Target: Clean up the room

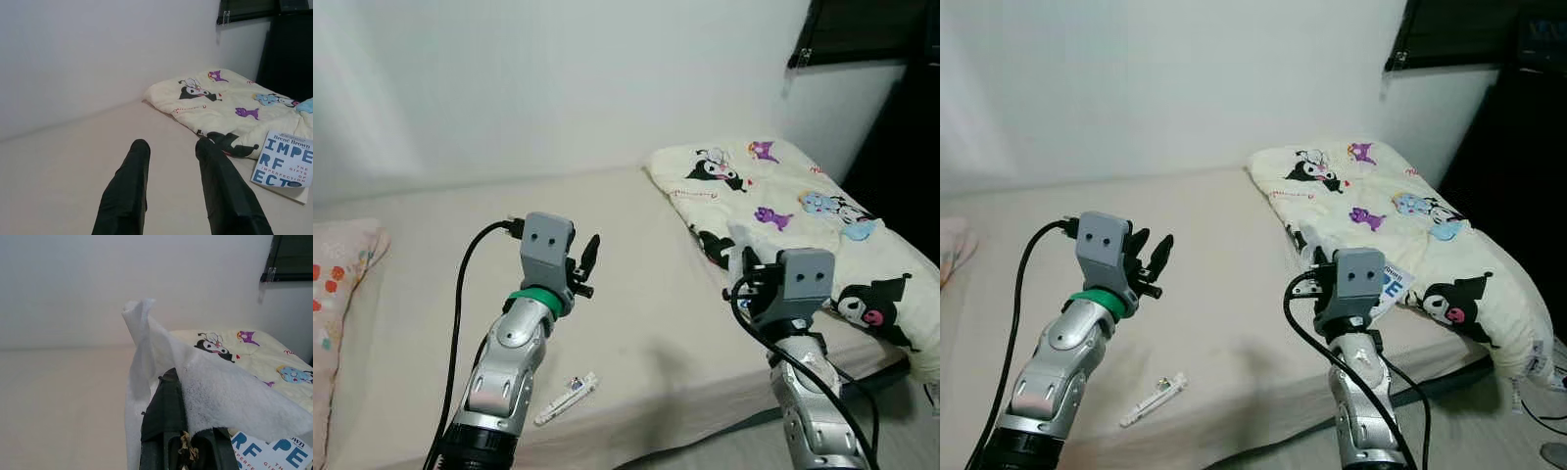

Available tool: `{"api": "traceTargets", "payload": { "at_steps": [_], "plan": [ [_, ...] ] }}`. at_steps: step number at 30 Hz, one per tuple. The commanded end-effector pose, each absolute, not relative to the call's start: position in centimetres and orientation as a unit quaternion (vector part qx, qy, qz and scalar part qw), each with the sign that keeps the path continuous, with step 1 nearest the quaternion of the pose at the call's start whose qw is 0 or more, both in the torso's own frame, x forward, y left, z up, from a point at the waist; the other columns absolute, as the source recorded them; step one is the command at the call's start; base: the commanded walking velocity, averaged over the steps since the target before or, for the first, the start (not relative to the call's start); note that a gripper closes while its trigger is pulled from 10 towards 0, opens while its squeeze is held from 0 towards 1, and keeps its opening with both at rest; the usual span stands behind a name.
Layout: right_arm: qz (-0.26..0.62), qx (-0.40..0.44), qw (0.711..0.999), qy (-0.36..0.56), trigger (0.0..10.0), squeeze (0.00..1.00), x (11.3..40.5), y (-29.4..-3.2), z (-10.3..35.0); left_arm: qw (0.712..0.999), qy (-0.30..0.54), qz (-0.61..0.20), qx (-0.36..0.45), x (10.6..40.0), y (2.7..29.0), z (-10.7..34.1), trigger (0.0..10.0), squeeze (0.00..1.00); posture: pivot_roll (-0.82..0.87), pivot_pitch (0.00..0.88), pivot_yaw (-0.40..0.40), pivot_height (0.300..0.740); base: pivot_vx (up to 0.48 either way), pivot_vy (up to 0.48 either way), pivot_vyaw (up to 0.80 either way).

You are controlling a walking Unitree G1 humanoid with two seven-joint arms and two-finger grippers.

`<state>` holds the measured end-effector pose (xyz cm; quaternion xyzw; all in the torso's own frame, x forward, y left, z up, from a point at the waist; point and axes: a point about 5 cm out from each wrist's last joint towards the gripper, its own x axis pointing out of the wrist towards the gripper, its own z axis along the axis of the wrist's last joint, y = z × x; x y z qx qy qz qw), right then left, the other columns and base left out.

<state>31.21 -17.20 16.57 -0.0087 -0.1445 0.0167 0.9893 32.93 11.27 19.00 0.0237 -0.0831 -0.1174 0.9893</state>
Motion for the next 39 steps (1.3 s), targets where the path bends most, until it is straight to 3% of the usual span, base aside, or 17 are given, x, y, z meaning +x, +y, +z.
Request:
{"api": "traceTargets", "payload": {
  "at_steps": [1, 39],
  "plan": [
    [0.013, -0.002, 0.991, -0.136, 10.0, 0.00, 31.11, -17.19, 15.99, 0.990, -0.074, -0.121, 0.028, 33.02, 11.14, 18.47, 10.0, 0.00, -0.14, 0.000, 0.052, 0.714, 0.000, 0.000, 0.00],
    [0.019, 0.009, 0.991, -0.130, 10.0, 0.00, 30.85, -16.48, 15.44, 0.990, -0.069, -0.124, 0.024, 32.81, 11.15, 18.17, 10.0, 0.00, -0.14, 0.000, 0.058, 0.714, 0.000, 0.000, 0.00]
  ]
}}
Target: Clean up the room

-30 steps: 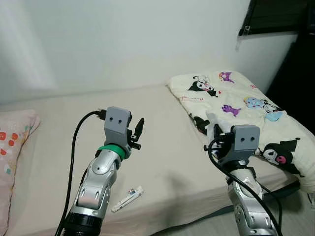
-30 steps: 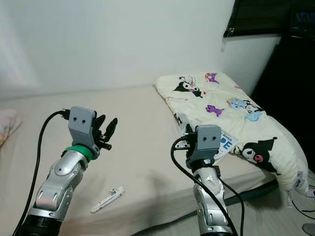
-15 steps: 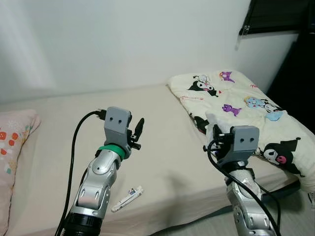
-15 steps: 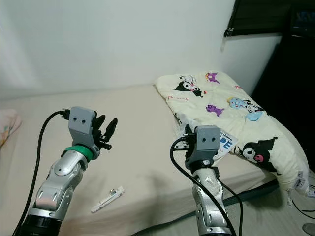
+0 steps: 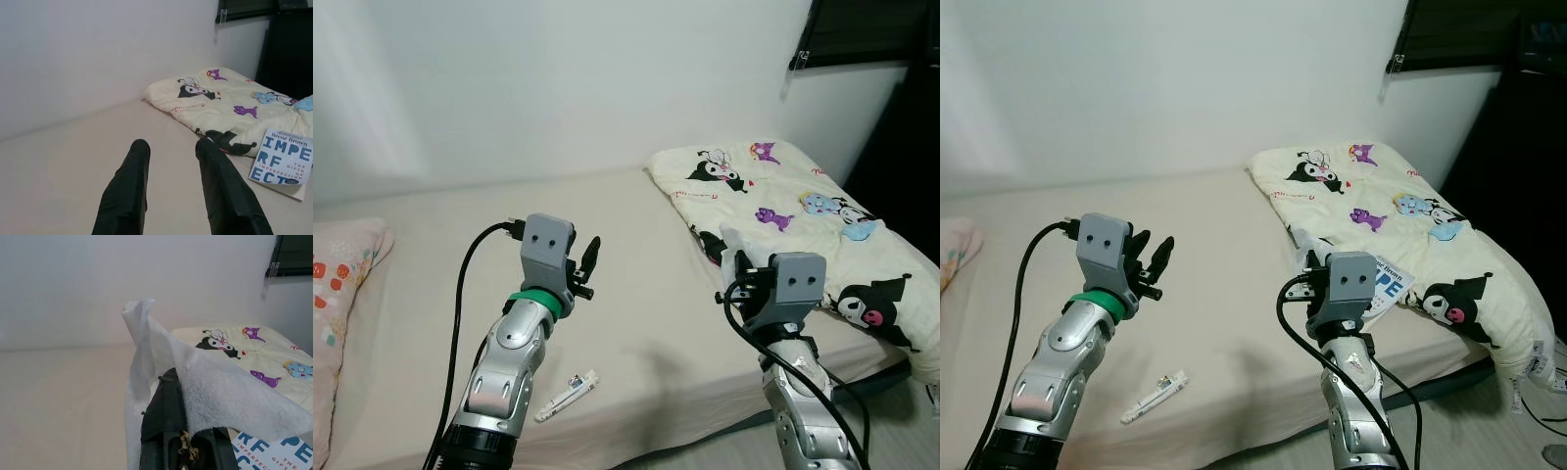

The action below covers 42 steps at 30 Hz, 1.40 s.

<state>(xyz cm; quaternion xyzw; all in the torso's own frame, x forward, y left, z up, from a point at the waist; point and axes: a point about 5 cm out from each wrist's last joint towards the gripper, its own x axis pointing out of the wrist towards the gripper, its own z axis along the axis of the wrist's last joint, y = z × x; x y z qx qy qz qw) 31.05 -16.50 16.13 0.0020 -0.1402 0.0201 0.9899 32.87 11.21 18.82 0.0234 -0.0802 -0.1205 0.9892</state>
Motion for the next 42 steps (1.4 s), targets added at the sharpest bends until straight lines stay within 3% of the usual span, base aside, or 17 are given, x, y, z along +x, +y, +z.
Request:
{"api": "traceTargets", "payload": {
  "at_steps": [1, 8, 42],
  "plan": [
    [0.019, 0.009, 0.991, -0.130, 10.0, 0.00, 30.85, -16.48, 15.43, 0.990, -0.069, -0.124, 0.025, 32.82, 11.14, 18.16, 10.0, 0.00, -0.14, 0.000, 0.057, 0.714, 0.000, 0.000, 0.00],
    [0.020, 0.010, 0.991, -0.128, 10.0, 0.00, 30.90, -16.49, 15.38, 0.989, -0.072, -0.126, 0.035, 32.76, 10.97, 18.21, 10.0, 0.00, -0.14, 0.000, 0.057, 0.714, 0.000, 0.000, 0.00],
    [0.021, 0.012, 0.992, -0.126, 10.0, 0.00, 30.81, -16.40, 15.20, 0.989, -0.069, -0.123, 0.043, 32.84, 11.04, 18.19, 10.0, 0.00, -0.14, 0.000, 0.064, 0.714, 0.000, -0.284, 0.00]
  ]
}}
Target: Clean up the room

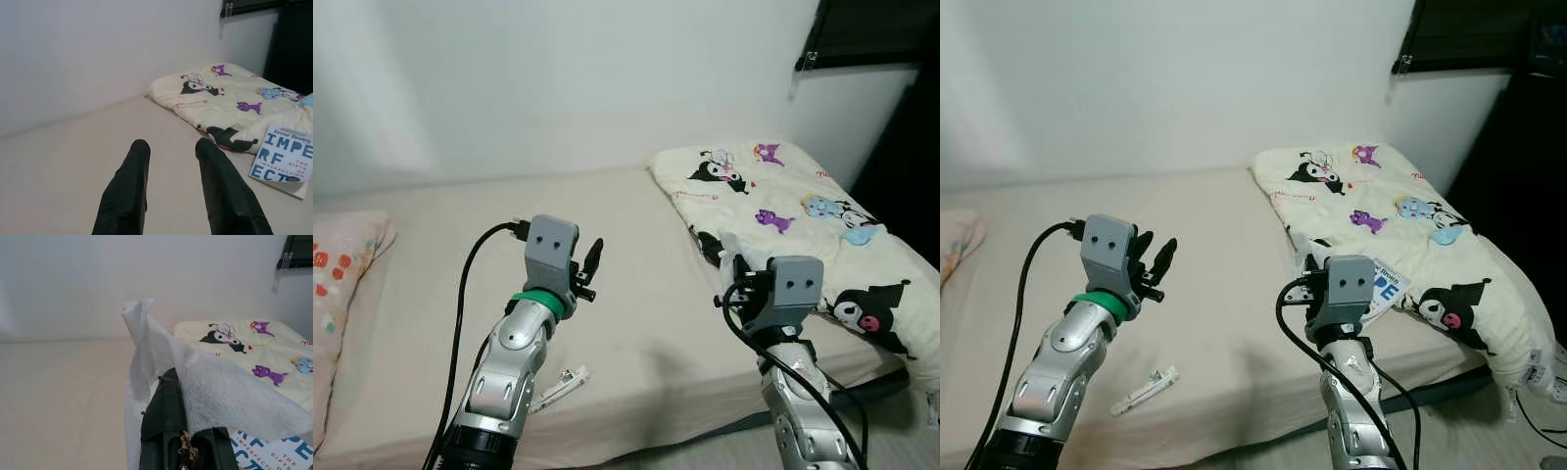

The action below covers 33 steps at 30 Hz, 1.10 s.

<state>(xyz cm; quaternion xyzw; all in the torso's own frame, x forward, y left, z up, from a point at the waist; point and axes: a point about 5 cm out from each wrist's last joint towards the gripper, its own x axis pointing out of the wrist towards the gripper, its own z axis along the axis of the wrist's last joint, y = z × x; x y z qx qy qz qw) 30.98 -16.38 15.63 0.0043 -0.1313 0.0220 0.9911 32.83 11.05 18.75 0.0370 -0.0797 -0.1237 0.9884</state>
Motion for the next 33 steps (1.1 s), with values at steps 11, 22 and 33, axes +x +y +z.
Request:
{"api": "traceTargets", "payload": {
  "at_steps": [11, 22, 33],
  "plan": [
    [0.023, 0.013, 0.992, -0.126, 10.0, 0.00, 30.80, -16.33, 15.20, 0.989, -0.070, -0.120, 0.044, 32.99, 11.00, 18.28, 10.0, 0.00, -0.14, 0.000, 0.068, 0.714, 0.000, -0.234, 0.00],
    [0.022, 0.014, 0.992, -0.125, 10.0, 0.00, 30.76, -16.35, 15.16, 0.990, -0.066, -0.117, 0.048, 33.05, 11.10, 18.15, 10.0, 0.00, -0.15, 0.000, 0.071, 0.714, 0.000, -0.067, 0.00],
    [0.021, 0.015, 0.992, -0.125, 10.0, 0.00, 30.72, -16.33, 15.11, 0.990, -0.065, -0.116, 0.049, 33.13, 11.12, 18.19, 10.0, 0.00, -0.15, 0.000, 0.074, 0.714, 0.000, -0.114, 0.00]
  ]
}}
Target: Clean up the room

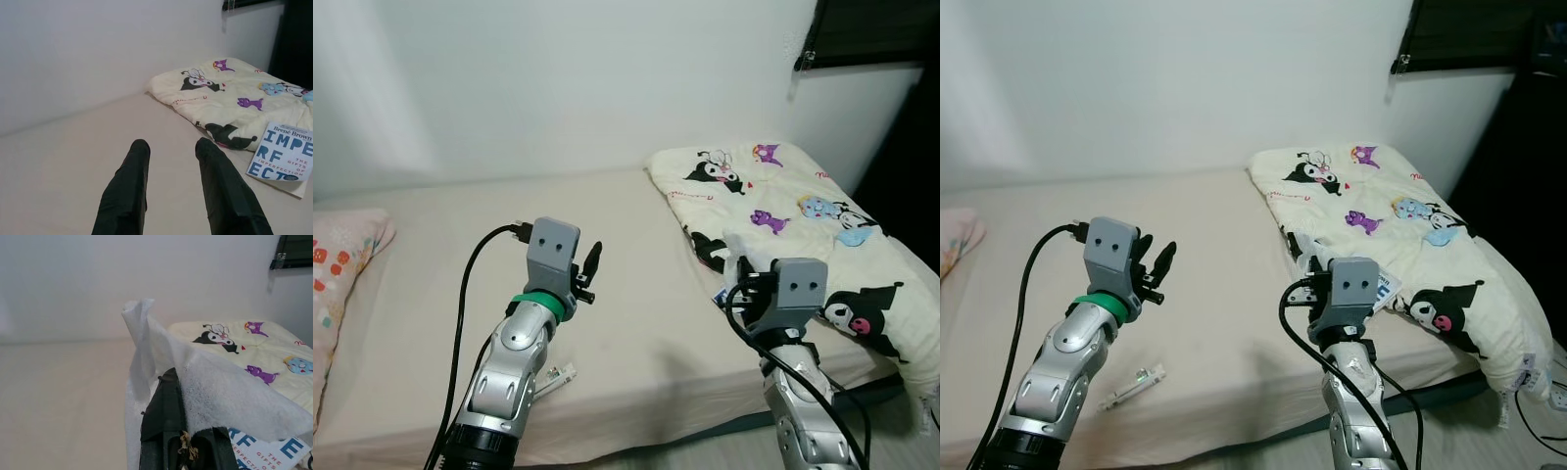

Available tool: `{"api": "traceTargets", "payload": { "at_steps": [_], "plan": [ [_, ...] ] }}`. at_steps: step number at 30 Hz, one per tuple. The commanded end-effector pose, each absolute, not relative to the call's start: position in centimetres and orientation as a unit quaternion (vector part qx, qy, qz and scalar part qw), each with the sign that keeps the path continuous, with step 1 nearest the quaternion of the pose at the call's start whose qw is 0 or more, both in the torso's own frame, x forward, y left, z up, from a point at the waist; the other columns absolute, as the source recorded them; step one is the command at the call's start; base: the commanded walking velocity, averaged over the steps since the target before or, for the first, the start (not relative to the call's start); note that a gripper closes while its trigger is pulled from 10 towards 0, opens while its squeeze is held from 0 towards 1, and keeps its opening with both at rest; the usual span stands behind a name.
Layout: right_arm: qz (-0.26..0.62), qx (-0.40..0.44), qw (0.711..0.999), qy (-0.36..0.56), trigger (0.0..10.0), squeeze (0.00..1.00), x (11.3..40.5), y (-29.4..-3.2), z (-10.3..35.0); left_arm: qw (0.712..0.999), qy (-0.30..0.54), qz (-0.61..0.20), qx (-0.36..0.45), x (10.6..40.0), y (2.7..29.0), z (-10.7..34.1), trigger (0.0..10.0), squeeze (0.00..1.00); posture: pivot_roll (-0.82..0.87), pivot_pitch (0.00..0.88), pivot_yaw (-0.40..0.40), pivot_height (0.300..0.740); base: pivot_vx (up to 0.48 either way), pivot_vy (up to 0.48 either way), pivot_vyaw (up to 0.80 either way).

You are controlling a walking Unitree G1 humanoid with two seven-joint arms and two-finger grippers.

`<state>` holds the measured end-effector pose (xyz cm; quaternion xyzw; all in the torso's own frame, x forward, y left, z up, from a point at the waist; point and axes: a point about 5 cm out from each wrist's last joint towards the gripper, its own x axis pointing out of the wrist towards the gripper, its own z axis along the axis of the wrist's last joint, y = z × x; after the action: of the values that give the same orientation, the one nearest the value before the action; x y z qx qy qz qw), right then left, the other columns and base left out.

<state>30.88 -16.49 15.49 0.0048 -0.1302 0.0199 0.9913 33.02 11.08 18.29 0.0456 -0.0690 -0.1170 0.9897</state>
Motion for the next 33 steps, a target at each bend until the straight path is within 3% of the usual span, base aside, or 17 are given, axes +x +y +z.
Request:
{"api": "traceTargets", "payload": {
  "at_steps": [1, 20, 33],
  "plan": [
    [0.021, 0.015, 0.992, -0.125, 10.0, 0.00, 30.7, -16.3, 15.1, 0.990, -0.065, -0.116, 0.050, 33.1, 11.1, 18.2, 10.0, 0.00, -0.15, 0.000, 0.074, 0.714, 0.000, 0.000, 0.00],
    [0.032, 0.019, 0.992, -0.124, 10.0, 0.00, 30.5, -15.8, 14.9, 0.989, -0.057, -0.130, 0.037, 32.9, 10.9, 17.8, 10.0, 0.00, -0.15, 0.000, 0.076, 0.714, 0.000, 0.000, 0.00],
    [0.047, 0.031, 0.990, -0.126, 10.0, 0.00, 30.4, -14.9, 15.0, 0.990, -0.056, -0.125, 0.035, 32.9, 11.1, 17.8, 10.0, 0.00, -0.14, 0.003, 0.074, 0.714, -0.325, 0.000, 0.00]
  ]
}}
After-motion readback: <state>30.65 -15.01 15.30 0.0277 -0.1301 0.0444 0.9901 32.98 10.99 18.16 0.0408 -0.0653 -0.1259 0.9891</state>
